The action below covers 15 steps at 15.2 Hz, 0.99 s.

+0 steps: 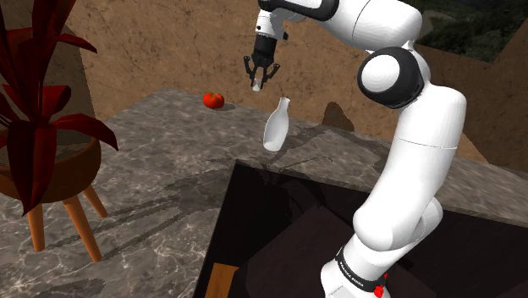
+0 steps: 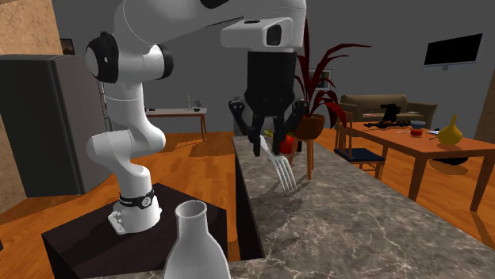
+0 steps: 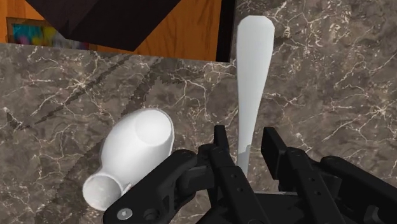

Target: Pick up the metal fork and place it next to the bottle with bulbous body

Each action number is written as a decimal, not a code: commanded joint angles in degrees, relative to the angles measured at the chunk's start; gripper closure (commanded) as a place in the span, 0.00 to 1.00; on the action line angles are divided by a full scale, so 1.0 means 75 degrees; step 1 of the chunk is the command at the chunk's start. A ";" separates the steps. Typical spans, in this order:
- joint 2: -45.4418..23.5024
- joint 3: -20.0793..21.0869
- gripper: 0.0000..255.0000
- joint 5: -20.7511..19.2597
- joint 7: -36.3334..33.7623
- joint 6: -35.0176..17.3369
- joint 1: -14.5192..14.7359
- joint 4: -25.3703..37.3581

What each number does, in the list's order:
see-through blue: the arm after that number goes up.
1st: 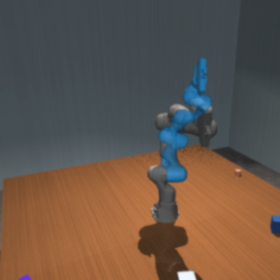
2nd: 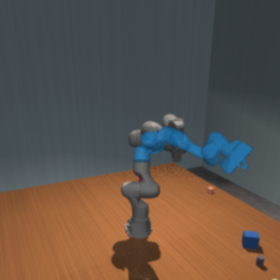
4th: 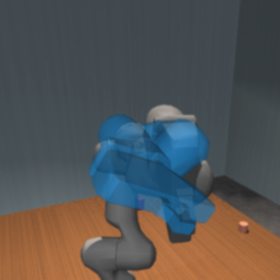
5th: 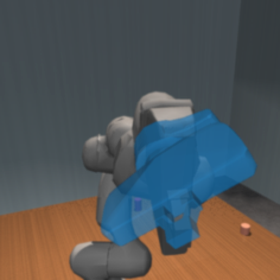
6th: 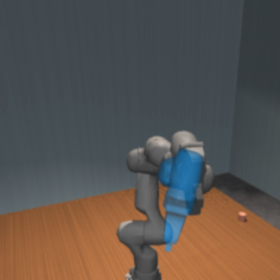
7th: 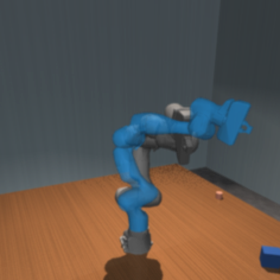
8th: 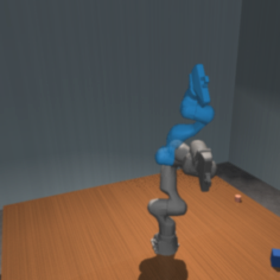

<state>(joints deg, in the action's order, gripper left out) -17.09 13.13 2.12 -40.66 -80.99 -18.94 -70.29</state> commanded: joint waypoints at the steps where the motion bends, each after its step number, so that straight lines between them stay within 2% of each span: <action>1: 0.0110 -0.0006 1.00 0.0021 0.0035 -0.0261 -0.0026 -0.0366; 15: 0.0388 -0.0029 1.00 0.0078 0.0185 -0.1818 -0.0097 -0.2203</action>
<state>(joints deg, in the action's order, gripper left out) -14.07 12.94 2.73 -39.36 -94.04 -19.64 -86.38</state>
